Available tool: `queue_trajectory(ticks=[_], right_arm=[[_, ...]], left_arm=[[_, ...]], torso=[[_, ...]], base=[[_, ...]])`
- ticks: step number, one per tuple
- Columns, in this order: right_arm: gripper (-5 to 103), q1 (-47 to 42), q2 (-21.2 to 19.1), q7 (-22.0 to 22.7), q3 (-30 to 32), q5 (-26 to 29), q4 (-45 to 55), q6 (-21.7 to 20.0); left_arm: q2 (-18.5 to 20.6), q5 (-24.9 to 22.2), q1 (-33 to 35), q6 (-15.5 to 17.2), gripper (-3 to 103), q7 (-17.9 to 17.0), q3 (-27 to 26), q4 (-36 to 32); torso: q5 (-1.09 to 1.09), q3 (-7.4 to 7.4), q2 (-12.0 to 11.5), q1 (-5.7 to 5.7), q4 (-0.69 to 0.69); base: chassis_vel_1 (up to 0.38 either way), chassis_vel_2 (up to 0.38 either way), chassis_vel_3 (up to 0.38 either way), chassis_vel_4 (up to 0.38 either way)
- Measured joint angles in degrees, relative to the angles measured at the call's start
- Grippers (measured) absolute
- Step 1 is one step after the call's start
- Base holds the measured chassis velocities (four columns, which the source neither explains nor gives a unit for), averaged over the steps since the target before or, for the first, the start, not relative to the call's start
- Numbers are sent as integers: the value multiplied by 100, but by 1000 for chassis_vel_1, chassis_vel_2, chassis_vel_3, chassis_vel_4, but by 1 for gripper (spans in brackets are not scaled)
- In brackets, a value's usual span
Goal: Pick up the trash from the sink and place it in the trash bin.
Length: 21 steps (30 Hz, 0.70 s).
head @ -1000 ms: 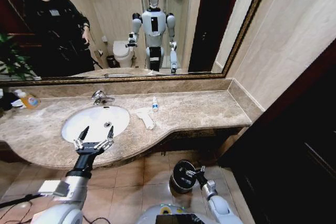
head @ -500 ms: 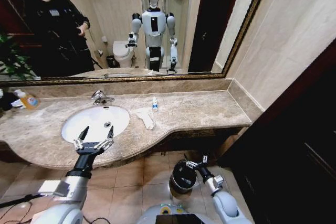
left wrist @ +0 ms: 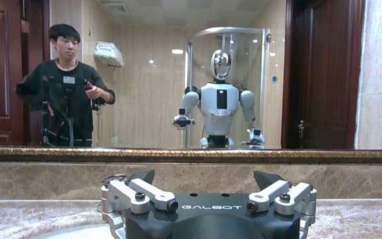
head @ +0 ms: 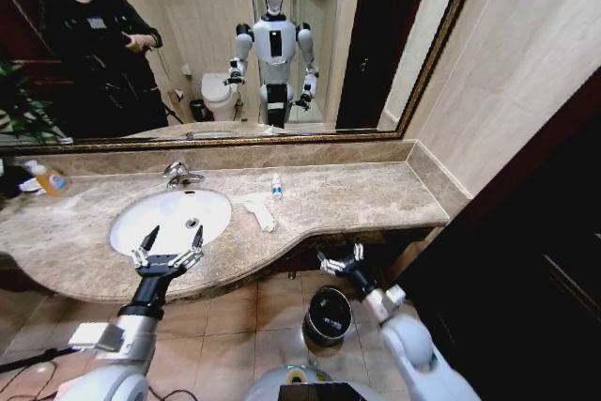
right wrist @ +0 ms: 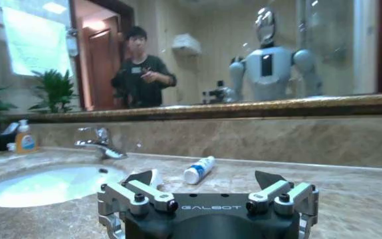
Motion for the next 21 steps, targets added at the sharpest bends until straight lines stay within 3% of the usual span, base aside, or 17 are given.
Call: queue_trajectory(ticks=[3, 6, 12, 17, 21], right_arm=[[100, 676, -314, -42, -404, 446, -274, -378], [100, 1143, -406, -82, -717, 556, -577, -440], [100, 1992, -339, 28, -1458, 878, -1058, -787], [100, 2926, -17, 753, -2451, 1496, -1562, -1206], [100, 3404, 193, 1123, -2849, 1748, -1890, -1354]], left_arm=[[-1, 0, 0, 0, 100, 0, 0, 0], [0, 0, -1, 0, 100, -1, -1, 0], [0, 0, 0, 0, 100, 0, 0, 0], [-1, 0, 0, 0, 100, -1, -1, 0], [0, 0, 0, 0, 100, 0, 0, 0]], torso=[[-1, 0, 0, 0, 0], [-1, 0, 0, 0, 0], [-1, 0, 0, 0, 0], [-2, 0, 0, 0, 1], [-2, 0, 0, 0, 0]], base=[[0, 0, 0, 0], [0, 0, 0, 0], [0, 0, 0, 0], [0, 0, 0, 0], [0, 0, 0, 0]])
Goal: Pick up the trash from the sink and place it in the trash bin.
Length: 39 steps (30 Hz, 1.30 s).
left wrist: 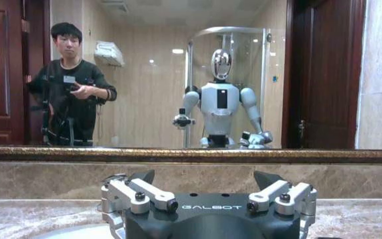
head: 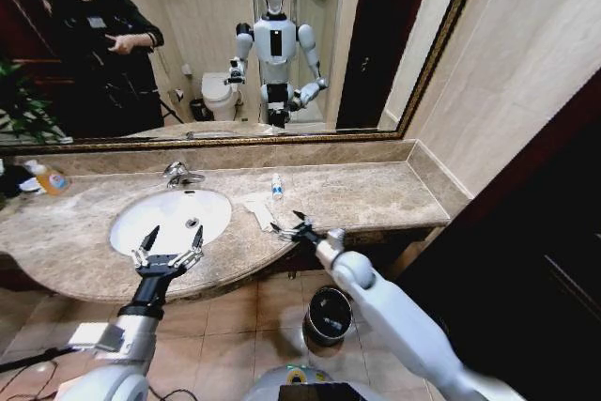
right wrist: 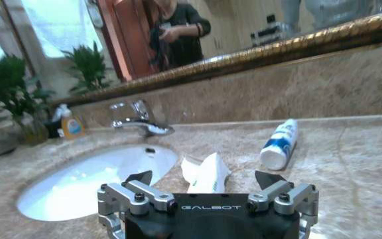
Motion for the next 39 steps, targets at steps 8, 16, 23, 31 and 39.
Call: queue_trajectory(ticks=[8, 16, 23, 31, 39], right_arm=[[100, 543, 235, 393, -415, 125, -723, -17], [101, 509, 259, 719, -446, 524, -771, -48], [82, 329, 195, 681, -350, 525, -625, -71], [62, 239, 204, 545, -295, 475, -570, -75], [38, 167, 248, 374, -255, 318, -607, -31]], left_arm=[[0, 0, 0, 0, 100, 0, 0, 0], [0, 0, 0, 0, 100, 0, 0, 0], [0, 0, 0, 0, 100, -1, 0, 0], [0, 0, 0, 0, 100, 0, 0, 0], [0, 0, 0, 0, 100, 0, 0, 0]], torso=[[0, 0, 0, 0, 0], [0, 0, 0, 0, 0], [1, -1, 0, -1, -1], [1, -1, 0, -1, -1], [1, -1, 0, 0, -1]], base=[[0, 0, 0, 0], [0, 0, 0, 0], [0, 0, 0, 0], [0, 0, 0, 0], [0, 0, 0, 0]])
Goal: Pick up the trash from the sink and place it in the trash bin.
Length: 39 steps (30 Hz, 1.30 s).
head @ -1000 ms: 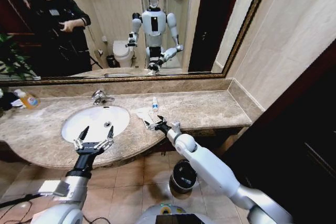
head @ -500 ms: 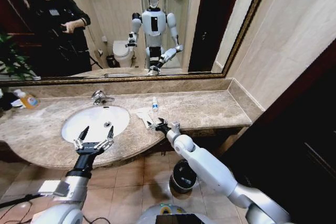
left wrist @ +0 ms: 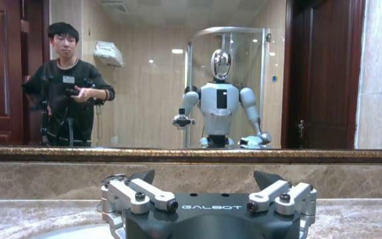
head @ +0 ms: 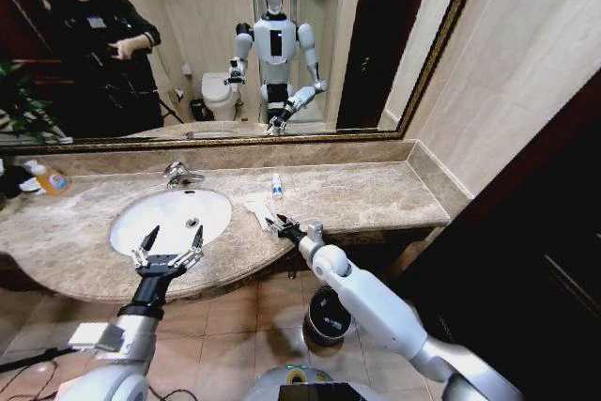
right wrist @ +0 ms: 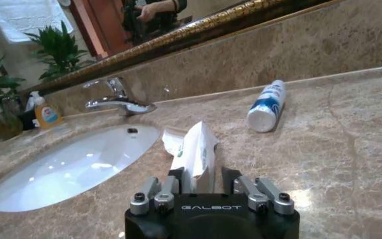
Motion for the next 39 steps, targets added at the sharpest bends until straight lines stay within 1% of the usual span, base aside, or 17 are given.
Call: queue_trajectory(ticks=[1, 3, 6, 7, 9, 10, 13, 16, 23, 26, 28, 30, 31, 34, 35, 37, 39], right_arm=[[35, -17, 2, -7, 1, -15, 4, 18], [35, -30, 0, -9, 1, -27, 20, 31], [22, -85, -46, -27, -2, -75, 146, 84], [22, -85, -46, -27, -2, -75, 146, 84], [15, -133, -79, -93, 27, -130, 209, 121], [15, -133, -79, -93, 27, -130, 209, 121], [3, -224, -105, -163, 145, -226, 319, 181], [1, -416, -187, -222, 342, -301, 560, 215], [0, -1039, -512, -542, 985, -581, 1148, 338], [0, -1423, -730, -816, 1523, -692, 1504, 384], [0, -1485, -762, -869, 1602, -701, 1562, 395], [0, -1781, -900, -1252, 1925, -702, 1814, 498], [0, -1781, -900, -1252, 1925, -702, 1814, 498], [0, -2364, -998, -1947, 2365, -692, 2060, 885], [0, -2364, -998, -1947, 2365, -692, 2060, 885], [0, -2912, -951, -2203, 2732, -731, 2195, 1135], [0, -3075, -917, -2263, 2859, -771, 2223, 1213]], left_arm=[[0, 0, 0, 0, 100, 0, 0, 0], [0, 0, 0, 0, 100, 0, 0, 0], [0, 0, 0, 0, 100, 0, 0, 0], [0, 0, 0, 0, 100, 0, 0, 0], [0, 0, 0, 0, 100, 0, 0, 0], [0, 0, 0, 0, 100, 0, 0, 0], [0, 0, 0, 0, 100, 0, 0, 0], [0, 0, 0, 0, 100, 0, -1, 0], [0, 0, 0, 0, 100, 0, 0, 0], [0, 0, 0, 0, 100, 0, 0, 0], [0, 0, 0, 0, 100, 0, 0, 0], [0, 0, 0, 0, 100, 0, 0, 0], [0, 0, 0, 0, 100, 0, 0, 0], [0, 0, 0, 0, 100, 0, -1, 0], [0, 0, 0, 0, 100, 0, -1, 0], [0, 0, 0, 0, 100, 0, 0, 0], [0, 0, 0, 0, 100, 0, 0, 0]], torso=[[0, 0, 0, 0, 0], [0, 0, 0, 0, 0], [0, 0, 0, 0, 0], [0, 0, 0, 0, 0], [0, 0, 0, 0, 0], [0, 0, 0, 0, 0], [0, 0, 0, 0, 0], [1, 0, 0, 0, 1], [0, 0, 1, 0, 0], [1, 0, 1, 0, 0], [1, 0, 1, 0, 0], [1, 0, 1, 0, 1], [1, 0, 1, 0, 1], [1, 0, 1, 0, 0], [1, 0, 1, 0, 0], [1, 0, 1, -1, 0], [2, 0, 1, 0, 0]], base=[[0, 0, 0, 0], [0, 0, 0, 0], [0, 0, 0, 0], [0, 0, 0, 0], [0, 0, 0, 0], [0, 0, 0, 0], [0, 0, 0, 0], [0, 0, 0, 0], [0, 0, 0, 0], [0, 0, 0, 0], [0, 0, 0, 0], [0, 0, 0, 0], [0, 0, 0, 0], [0, 0, 0, 0], [0, 0, 0, 0], [0, 0, 0, 0], [0, 0, 0, 0]])
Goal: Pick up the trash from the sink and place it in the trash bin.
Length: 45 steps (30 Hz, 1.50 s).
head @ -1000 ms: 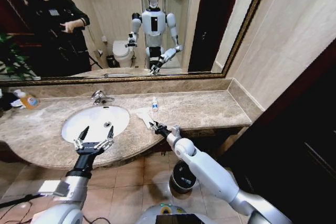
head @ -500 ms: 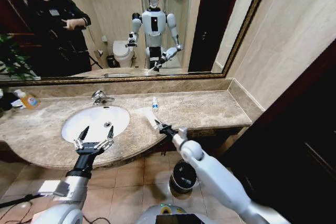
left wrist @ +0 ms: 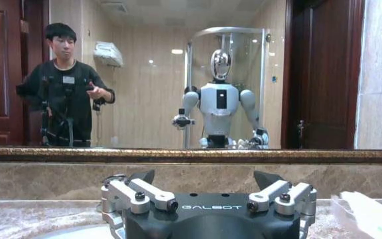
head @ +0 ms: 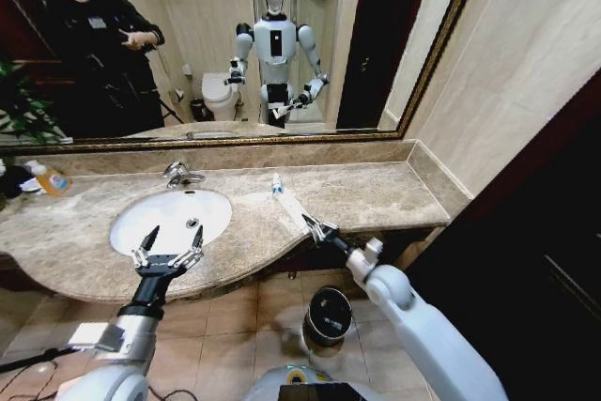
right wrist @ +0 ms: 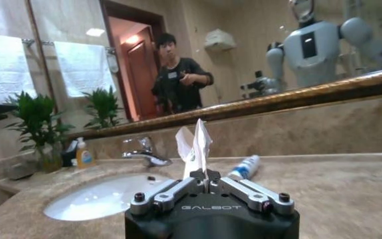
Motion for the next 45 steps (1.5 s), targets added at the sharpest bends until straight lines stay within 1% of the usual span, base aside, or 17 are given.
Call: queue_trajectory(ticks=[2, 3, 5, 8, 10, 11, 12, 14, 19, 24, 26, 31, 32, 34, 36, 38, 45], right_arm=[[0, -506, 124, -307, 497, -125, 54, 138], [0, -506, 124, -307, 497, -125, 54, 138], [0, -924, 235, -546, 932, -186, 1, 350], [0, -1291, 313, -869, 1301, -189, -264, 546], [0, -1359, 316, -985, 1366, -167, -404, 611], [0, -1430, 312, -1213, 1439, -87, -772, 825], [0, -1430, 312, -1213, 1439, -87, -772, 825], [0, -1512, 315, -1555, 1537, -21, -1266, 1118], [0, -1708, 365, -1795, 1511, -147, -1729, 1251], [0, -1457, 489, -1719, 1354, -551, -2342, 1396], [0, -1145, 661, -1549, 1193, -915, -3060, 1434], [0, -611, 906, -1266, 898, -1128, -4076, 1475], [0, -611, 906, -1266, 898, -1128, -4076, 1475], [0, -287, 1011, -1034, 744, -1327, -4652, 1563], [0, -229, 1032, -1001, 729, -1368, -4756, 1583], [0, 122, 1213, -879, 702, -1589, -5380, 1625], [0, 368, 1330, -614, 642, -1725, -5971, 1598]], left_arm=[[0, 0, 0, 0, 100, 0, 0, 0], [0, 0, 0, 0, 100, 0, 0, 0], [0, 0, 0, 0, 100, 0, 0, 0], [0, 0, 0, 0, 100, 0, 0, 0], [0, 0, 0, 0, 100, 0, 0, 0], [0, 0, 0, 0, 100, 0, 0, 0], [0, 0, 0, 0, 100, 0, 0, 0], [0, 0, 0, 0, 100, 0, 0, 0], [1, 0, 0, 0, 100, 0, 0, 0], [0, 0, 0, 0, 100, 0, 0, 0], [0, 0, 0, 0, 100, 1, 1, 0], [0, 0, 0, 0, 100, 0, 0, 0], [0, 0, 0, 0, 100, 0, 0, 0], [0, 0, 0, 0, 100, 0, 0, 0], [0, 0, 0, 0, 100, 0, 0, 0], [0, 0, 0, 0, 100, 0, 0, 0], [0, 0, 0, 0, 100, 0, 0, 0]], torso=[[0, 0, 0, 0, 0], [0, 0, 0, 0, 0], [0, 0, 0, 0, 0], [0, 0, 0, 0, 0], [-1, 0, 0, 0, -1], [0, 0, 0, 0, -1], [0, 0, 0, 0, -1], [1, 0, 0, 0, 1], [-3, 0, -1, 0, -1], [-1, 0, -1, 0, 0], [-1, 1, -1, 0, 1], [-1, 1, -1, 1, 0], [-1, 1, -1, 1, 0], [-3, 1, -1, 0, 0], [-4, 1, -1, 0, 1], [0, 1, -1, 1, 1], [-3, 1, -1, 1, 0]], base=[[0, 0, 0, 0], [0, 0, 0, 0], [0, 0, 0, 0], [0, 0, 0, 0], [0, 0, 0, 0], [0, 0, 0, 0], [0, 0, 0, 0], [0, 0, 0, 0], [0, 0, 0, 0], [0, 0, 0, 0], [0, 0, 0, 0], [0, 0, 0, 0], [0, 0, 0, 0], [0, 0, 0, 0], [0, 0, 0, 0], [0, 0, 0, 0], [0, 0, 0, 0]])
